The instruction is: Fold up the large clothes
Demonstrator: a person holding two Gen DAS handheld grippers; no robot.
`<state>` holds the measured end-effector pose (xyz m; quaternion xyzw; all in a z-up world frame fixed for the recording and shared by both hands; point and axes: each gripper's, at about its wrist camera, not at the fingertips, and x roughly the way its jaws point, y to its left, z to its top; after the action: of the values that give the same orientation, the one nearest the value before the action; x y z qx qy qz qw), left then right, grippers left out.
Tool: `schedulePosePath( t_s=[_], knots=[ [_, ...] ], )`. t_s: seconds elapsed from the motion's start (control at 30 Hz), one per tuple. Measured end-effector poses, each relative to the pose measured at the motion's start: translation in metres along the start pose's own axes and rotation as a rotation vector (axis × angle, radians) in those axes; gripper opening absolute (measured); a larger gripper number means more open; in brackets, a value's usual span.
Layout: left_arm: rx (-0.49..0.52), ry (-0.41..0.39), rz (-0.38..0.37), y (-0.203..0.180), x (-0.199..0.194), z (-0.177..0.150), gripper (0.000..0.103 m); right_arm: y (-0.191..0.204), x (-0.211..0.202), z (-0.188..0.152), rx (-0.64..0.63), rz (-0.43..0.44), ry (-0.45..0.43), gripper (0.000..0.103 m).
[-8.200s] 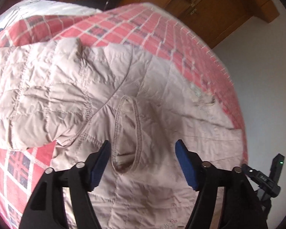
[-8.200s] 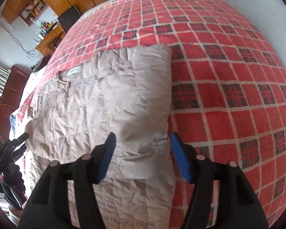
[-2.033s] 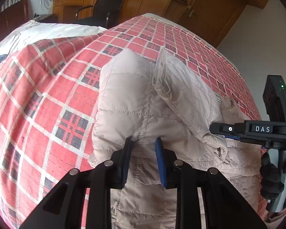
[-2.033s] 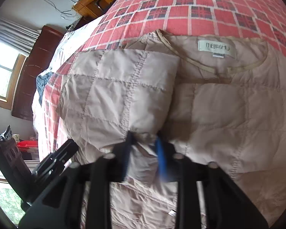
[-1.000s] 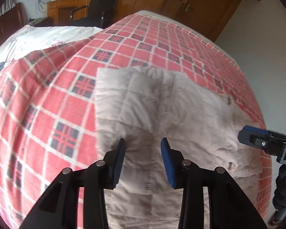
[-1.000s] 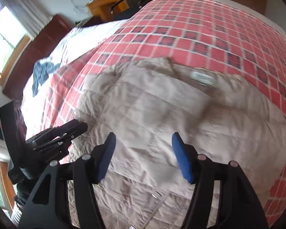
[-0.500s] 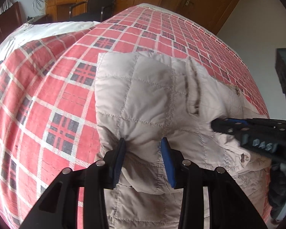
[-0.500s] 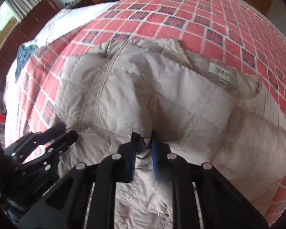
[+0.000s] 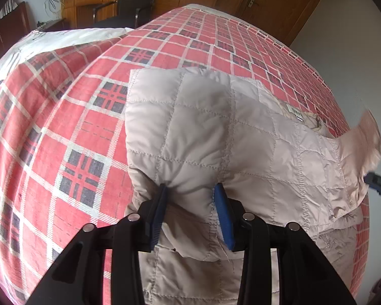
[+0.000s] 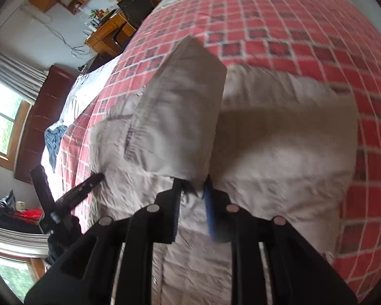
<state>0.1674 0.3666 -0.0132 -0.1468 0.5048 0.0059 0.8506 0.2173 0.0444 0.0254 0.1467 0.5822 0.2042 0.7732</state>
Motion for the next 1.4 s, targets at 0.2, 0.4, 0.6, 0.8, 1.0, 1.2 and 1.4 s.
schedulePosePath(
  t_s=[0.2,0.4,0.6,0.8,1.0,1.2,1.4],
  knots=[
    [0.037,-0.024,0.023,-0.014,-0.019,0.005,0.039,-0.066,-0.035,-0.028,0.124,0.031,-0.043,0.046],
    [0.120,-0.065,-0.064,-0.058,-0.036,0.012,0.041,-0.093,-0.020,-0.018,0.229,0.075,-0.047,0.059],
    [0.149,0.005,-0.016,-0.068,-0.002,0.010,0.041,-0.101,0.012,-0.010,0.261,0.085,0.033,0.018],
    [0.165,-0.002,-0.023,-0.062,0.003,0.005,0.041,-0.096,-0.026,-0.019,0.208,0.060,-0.066,0.010],
    [0.204,0.000,-0.026,-0.064,0.012,0.000,0.043,-0.119,0.004,-0.032,0.256,0.013,0.021,0.008],
    [0.250,0.010,0.012,-0.071,0.010,-0.001,0.044,-0.100,-0.009,-0.029,0.168,-0.093,0.009,0.015],
    [0.242,-0.080,-0.013,-0.085,-0.028,0.011,0.052,-0.060,-0.052,-0.015,0.024,-0.187,-0.132,0.015]
  ],
)
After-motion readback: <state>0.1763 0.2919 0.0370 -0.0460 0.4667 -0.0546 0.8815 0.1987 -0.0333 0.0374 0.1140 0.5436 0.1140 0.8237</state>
